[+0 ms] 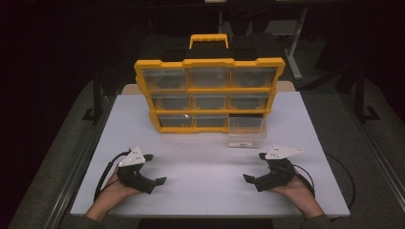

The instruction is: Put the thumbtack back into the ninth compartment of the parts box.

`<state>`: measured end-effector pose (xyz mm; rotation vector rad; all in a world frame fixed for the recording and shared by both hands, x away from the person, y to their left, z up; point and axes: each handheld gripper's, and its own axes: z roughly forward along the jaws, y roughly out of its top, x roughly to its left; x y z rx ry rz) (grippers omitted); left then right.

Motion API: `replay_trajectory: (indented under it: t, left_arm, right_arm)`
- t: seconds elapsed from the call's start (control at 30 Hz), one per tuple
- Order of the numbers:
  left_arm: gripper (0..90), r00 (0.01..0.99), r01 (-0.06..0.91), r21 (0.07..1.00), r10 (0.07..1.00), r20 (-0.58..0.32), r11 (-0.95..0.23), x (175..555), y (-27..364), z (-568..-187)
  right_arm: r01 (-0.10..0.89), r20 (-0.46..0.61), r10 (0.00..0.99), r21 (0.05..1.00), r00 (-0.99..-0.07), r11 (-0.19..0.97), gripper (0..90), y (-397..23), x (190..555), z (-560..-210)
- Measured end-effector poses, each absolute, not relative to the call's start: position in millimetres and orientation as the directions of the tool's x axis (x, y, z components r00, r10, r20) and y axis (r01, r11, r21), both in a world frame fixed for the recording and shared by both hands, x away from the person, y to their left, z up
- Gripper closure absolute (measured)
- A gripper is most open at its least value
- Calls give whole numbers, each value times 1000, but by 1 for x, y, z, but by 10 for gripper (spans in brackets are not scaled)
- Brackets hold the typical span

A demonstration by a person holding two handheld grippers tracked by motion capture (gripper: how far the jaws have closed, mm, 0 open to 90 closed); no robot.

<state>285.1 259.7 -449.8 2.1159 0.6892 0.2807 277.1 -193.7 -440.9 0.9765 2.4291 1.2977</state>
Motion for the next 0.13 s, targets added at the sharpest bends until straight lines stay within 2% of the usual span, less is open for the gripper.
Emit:
replay_trajectory:
  t: [0.13]
  left_arm:
    - [0,817,379,784,575,-34,-492,287,259,-452]
  right_arm:
    - [457,107,648,795,-754,400,0,-194,276,-443]
